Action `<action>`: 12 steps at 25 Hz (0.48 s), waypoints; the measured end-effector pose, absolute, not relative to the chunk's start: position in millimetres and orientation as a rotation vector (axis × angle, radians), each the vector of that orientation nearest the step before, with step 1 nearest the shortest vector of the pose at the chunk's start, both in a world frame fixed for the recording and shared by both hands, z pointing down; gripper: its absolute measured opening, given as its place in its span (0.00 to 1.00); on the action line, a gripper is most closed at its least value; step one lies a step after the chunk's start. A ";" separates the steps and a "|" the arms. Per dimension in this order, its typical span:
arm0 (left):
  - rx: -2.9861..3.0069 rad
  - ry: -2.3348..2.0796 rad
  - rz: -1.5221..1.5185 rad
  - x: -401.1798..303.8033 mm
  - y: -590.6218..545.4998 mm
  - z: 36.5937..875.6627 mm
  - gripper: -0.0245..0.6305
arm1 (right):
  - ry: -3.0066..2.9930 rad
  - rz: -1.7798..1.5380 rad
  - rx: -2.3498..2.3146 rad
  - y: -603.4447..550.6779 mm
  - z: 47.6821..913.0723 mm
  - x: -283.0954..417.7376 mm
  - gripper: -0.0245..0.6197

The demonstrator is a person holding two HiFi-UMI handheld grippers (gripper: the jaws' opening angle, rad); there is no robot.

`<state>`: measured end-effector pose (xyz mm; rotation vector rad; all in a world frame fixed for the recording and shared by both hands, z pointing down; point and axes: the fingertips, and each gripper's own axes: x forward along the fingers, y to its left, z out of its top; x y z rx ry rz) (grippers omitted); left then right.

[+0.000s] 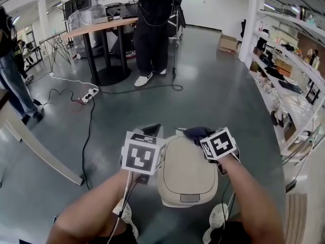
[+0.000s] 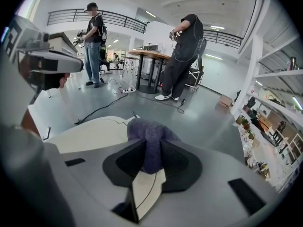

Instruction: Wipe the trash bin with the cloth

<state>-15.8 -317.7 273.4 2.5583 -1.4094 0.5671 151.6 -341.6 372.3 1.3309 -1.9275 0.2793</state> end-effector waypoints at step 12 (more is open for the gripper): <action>2.568 -1.425 0.608 -17.1 -314.1 274.7 0.04 | -1.895 0.311 1.374 -338.7 374.1 174.9 0.18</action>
